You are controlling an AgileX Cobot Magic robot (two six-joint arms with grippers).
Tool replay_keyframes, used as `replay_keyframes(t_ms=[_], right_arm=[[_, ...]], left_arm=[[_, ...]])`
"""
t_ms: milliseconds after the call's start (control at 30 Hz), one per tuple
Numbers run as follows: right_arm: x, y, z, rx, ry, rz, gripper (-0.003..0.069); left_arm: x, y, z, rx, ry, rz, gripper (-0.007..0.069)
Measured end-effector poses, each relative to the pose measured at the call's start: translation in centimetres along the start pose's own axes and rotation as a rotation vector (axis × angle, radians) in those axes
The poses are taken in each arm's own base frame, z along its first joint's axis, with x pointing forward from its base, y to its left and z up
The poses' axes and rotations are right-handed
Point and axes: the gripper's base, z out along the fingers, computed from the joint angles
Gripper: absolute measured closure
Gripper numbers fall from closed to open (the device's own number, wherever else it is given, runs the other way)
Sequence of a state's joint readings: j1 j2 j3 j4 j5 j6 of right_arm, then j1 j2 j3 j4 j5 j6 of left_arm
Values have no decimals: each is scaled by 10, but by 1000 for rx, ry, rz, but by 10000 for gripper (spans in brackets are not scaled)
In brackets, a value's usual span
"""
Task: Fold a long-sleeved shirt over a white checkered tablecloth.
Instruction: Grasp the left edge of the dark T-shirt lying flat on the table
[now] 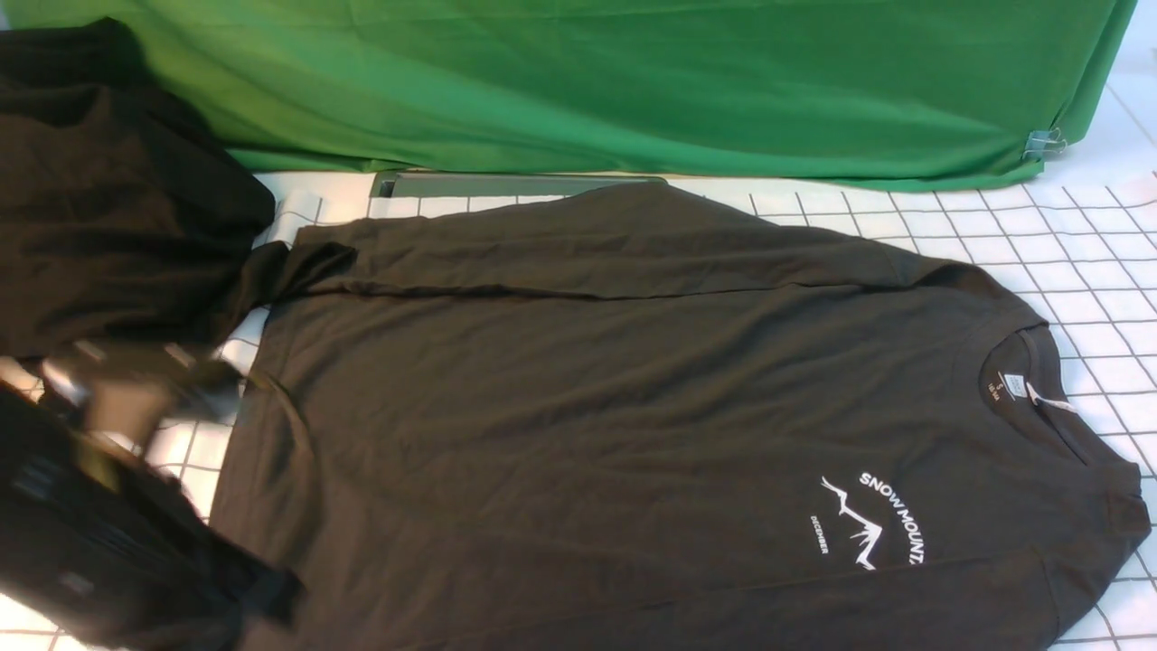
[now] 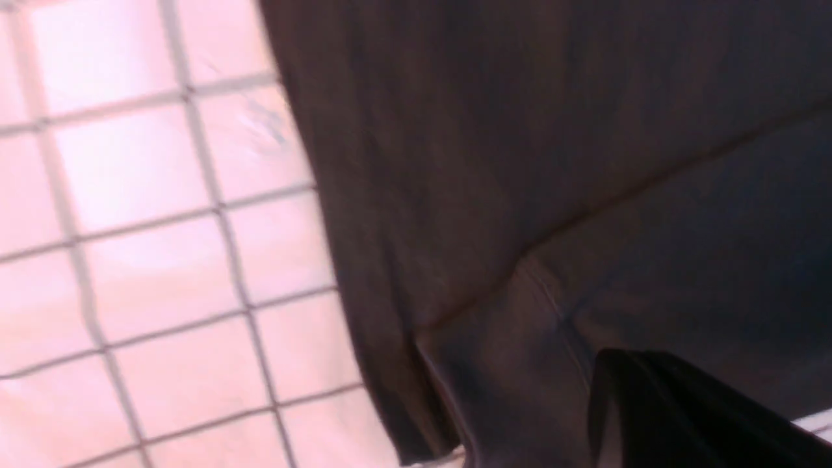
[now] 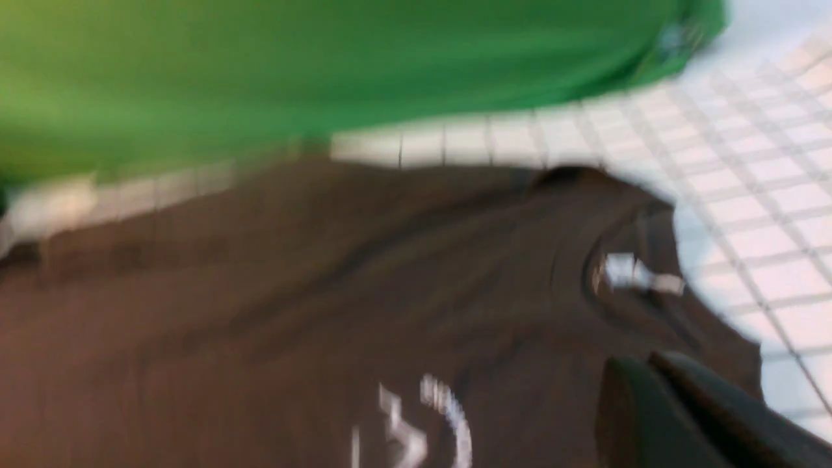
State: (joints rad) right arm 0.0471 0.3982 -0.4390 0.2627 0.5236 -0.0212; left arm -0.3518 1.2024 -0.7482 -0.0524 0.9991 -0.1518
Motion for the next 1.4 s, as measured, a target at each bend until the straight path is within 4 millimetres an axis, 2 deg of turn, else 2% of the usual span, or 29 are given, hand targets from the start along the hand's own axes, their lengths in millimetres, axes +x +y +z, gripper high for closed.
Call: replay_keyframes(t_ms=[100, 267, 367, 567, 600, 667, 833, 933, 1033, 1133, 1200, 1233, 1267, 1367, 1400], right_arm=[[-14, 6, 22, -29, 263, -155, 651], [-6, 5, 40, -56, 439, -240, 651], [-6, 5, 41, -58, 446, -246, 651], [-7, 5, 42, -59, 430, -249, 651], [-7, 5, 42, -59, 430, -249, 651], [-8, 5, 42, -59, 422, -246, 651], [-8, 7, 43, -72, 410, -222, 651], [-9, 8, 43, -82, 403, -204, 651], [-9, 9, 43, -85, 399, -197, 651], [-9, 10, 43, -90, 398, -188, 649], [-9, 10, 43, -93, 397, -185, 649], [-9, 10, 43, -94, 397, -183, 649], [-9, 10, 43, -94, 397, -183, 649], [-9, 10, 43, -95, 398, -182, 648], [-9, 10, 43, -95, 398, -182, 648]], left_arm=[[4, -11, 35, -69, 141, 41, 631], [-4, -12, 60, -105, 179, 36, 601], [-6, -11, 66, -120, 181, 29, 561], [-8, -6, 70, -175, 160, 8, 324], [-8, -6, 70, -175, 161, 8, 317], [-3, -5, 75, -169, 165, 0, 236], [8, -3, 83, -154, 164, -17, 188], [10, -3, 83, -151, 156, -20, 235], [10, -4, 82, -141, 151, -29, 324], [11, -5, 80, -131, 144, -22, 446], [16, -3, 74, -150, 184, 9, 565], [17, -2, 70, -152, 187, 16, 592], [17, -2, 69, -150, 181, 17, 598], [13, -3, 44, -135, 109, 27, 613], [13, -3, 44, -136, 112, 28, 613]])
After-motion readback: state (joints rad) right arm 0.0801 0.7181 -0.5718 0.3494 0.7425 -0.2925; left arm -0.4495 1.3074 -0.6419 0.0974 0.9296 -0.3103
